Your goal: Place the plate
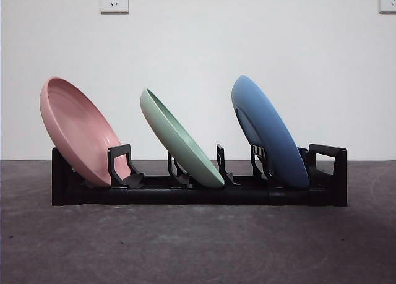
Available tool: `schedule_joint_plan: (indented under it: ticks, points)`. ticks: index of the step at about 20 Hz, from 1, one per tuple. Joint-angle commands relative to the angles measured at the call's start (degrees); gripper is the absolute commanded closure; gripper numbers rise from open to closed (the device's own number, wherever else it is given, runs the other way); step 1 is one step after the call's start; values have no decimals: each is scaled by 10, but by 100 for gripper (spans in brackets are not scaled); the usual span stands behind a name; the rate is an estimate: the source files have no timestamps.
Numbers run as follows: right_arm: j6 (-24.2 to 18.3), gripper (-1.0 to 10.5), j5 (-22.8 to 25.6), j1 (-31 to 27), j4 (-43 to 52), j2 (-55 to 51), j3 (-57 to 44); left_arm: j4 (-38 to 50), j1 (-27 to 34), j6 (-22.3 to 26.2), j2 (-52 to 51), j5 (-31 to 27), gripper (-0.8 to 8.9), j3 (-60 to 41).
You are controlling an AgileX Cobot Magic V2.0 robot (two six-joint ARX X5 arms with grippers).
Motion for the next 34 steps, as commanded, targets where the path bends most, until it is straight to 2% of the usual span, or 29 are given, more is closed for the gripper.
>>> schedule_joint_plan:
  ticks: [1,4,7,11,15,24,27,28,30,32,34]
  points:
    - [24,931,0,2,-31,19,53,-69,0,1,18,4,804,56]
    - [23,931,-5,2,-105,57,119,-129,0,27,47,26,803,108]
    - [23,931,-35,2,-184,105,184,-188,0,39,82,49,803,161]
    - [14,931,-90,2,-268,176,259,-282,0,75,136,58,803,235]
    - [9,931,-163,2,-328,248,317,-347,0,132,190,105,803,296]
    - [-16,930,-297,3,-488,426,443,-504,-1,158,318,225,803,412]
    - [-57,929,-299,19,-546,486,490,-572,-3,162,378,233,802,451]
    - [-63,921,-297,25,-552,497,498,-577,-4,162,391,233,752,458]
    - [-80,765,-289,41,-553,514,515,-575,-4,161,407,233,496,466]
    - [-81,608,-277,55,-553,525,529,-572,-4,162,409,233,469,469]
    - [-81,593,-276,66,-556,532,542,-571,-4,162,409,233,469,469]
